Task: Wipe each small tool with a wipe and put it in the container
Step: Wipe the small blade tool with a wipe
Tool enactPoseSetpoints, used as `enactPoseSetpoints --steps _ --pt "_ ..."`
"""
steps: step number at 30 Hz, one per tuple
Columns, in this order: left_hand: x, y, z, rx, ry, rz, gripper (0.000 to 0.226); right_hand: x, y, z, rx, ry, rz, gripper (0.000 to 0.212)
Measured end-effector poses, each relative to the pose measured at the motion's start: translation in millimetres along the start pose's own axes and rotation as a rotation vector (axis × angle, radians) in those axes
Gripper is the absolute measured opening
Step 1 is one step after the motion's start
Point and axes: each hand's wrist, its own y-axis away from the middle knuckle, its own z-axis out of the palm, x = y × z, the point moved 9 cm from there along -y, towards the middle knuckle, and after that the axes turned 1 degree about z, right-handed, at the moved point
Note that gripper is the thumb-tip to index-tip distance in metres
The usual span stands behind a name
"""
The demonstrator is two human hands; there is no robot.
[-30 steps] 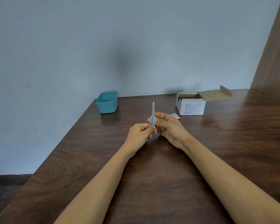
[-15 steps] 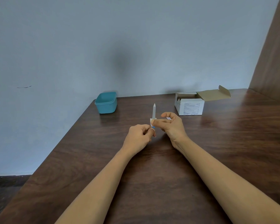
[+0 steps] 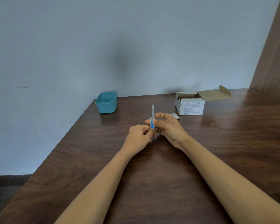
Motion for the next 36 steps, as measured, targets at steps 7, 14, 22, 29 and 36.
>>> enactPoseSetpoints --steps 7,14,22,29,36 --pt "2 -1 -2 0.012 0.069 0.021 0.026 -12 1 -5 0.041 0.164 -0.091 0.021" --pt "-20 -4 -18 0.078 0.495 -0.229 0.023 -17 1 -10 0.074 0.045 -0.127 0.024" --pt "-20 -4 -9 0.000 0.799 -0.267 0.026 -6 3 6 -0.039 0.051 -0.024 0.030" --pt "-19 -5 -9 0.015 0.968 -0.243 0.021 -4 5 15 -0.106 0.064 -0.021 0.033" --pt "-21 -4 -11 0.050 0.929 -0.262 0.012 2 5 19 -0.170 0.082 0.041 0.032"
